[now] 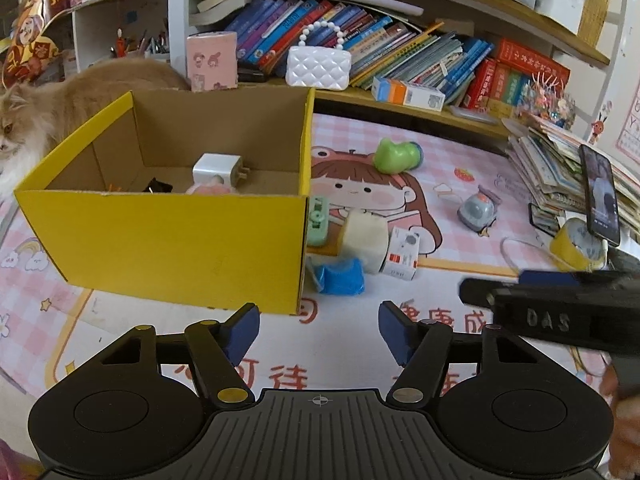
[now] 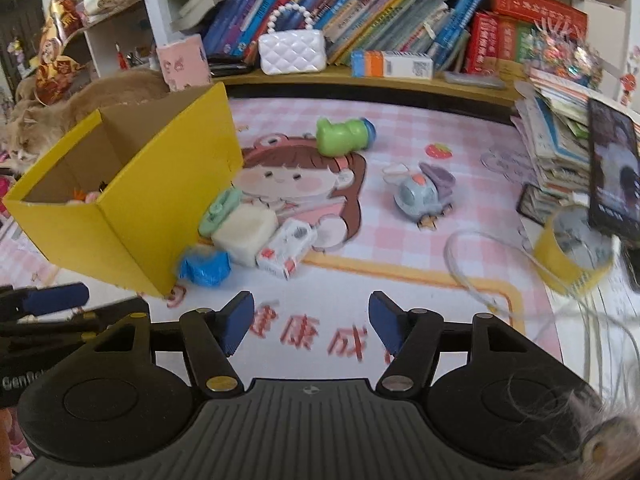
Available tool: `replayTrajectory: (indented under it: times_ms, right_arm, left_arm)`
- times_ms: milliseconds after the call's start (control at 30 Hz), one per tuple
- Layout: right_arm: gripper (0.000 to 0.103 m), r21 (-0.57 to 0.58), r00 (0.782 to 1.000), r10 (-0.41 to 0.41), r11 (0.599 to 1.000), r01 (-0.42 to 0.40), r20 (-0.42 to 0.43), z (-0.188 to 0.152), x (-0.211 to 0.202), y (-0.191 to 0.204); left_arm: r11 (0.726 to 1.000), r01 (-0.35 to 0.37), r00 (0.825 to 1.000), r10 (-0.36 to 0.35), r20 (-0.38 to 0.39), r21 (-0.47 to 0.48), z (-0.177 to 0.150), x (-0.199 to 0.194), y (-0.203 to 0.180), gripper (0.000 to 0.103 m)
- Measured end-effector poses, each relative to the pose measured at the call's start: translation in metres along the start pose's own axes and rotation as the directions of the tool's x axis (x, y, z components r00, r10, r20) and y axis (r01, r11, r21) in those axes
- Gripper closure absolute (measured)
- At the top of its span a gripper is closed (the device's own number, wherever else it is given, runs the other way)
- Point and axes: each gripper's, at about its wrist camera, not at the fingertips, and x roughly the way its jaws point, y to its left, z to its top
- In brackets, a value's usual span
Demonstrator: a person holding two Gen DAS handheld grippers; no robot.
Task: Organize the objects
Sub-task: 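Move both grippers toward the blue bag and white staple box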
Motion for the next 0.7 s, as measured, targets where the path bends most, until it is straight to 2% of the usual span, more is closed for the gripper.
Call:
replayTrajectory:
  times_ms: [133,267,333,400,533,700]
  right_arm:
    - [0.041,-0.056,0.994,0.102,0.993,-0.101,0.024,0.026,0.013,0.005]
    - [0.041,-0.162,0.988,0.148,0.977,-0.138,0.052,0.048,0.025,0.027]
    - [0.041,-0.177,0.987,0.153,0.974,-0.141,0.055,0.056,0.030,0.035]
    - [0.041,-0.141,0.988,0.151,0.980,-0.143,0.042,0.065,0.037,0.038]
    - [0.041,0.025,0.970,0.241,0.970,-0.241,0.025,0.079,0.047,0.031]
    - [0.044,0.088,0.943,0.332,0.939,-0.333,0.021,0.094,0.053,0.042]
  left_arm:
    - [1.000,-0.022,1.000,0.022,0.003,0.018,0.000,-0.002,-0.002,0.038]
    - [0.999,-0.039,0.999,0.039,-0.011,-0.005,-0.004,-0.002,0.004,0.038]
    - [0.999,-0.049,0.999,0.049,-0.014,-0.011,-0.004,-0.001,0.006,0.038]
    - [0.998,-0.060,0.998,0.060,-0.014,-0.013,-0.004,-0.001,0.008,0.038]
    - [0.997,-0.068,0.998,0.068,-0.012,-0.024,-0.003,-0.001,0.014,0.037]
    - [0.998,-0.067,0.998,0.067,-0.015,-0.014,-0.005,-0.002,0.018,0.037]
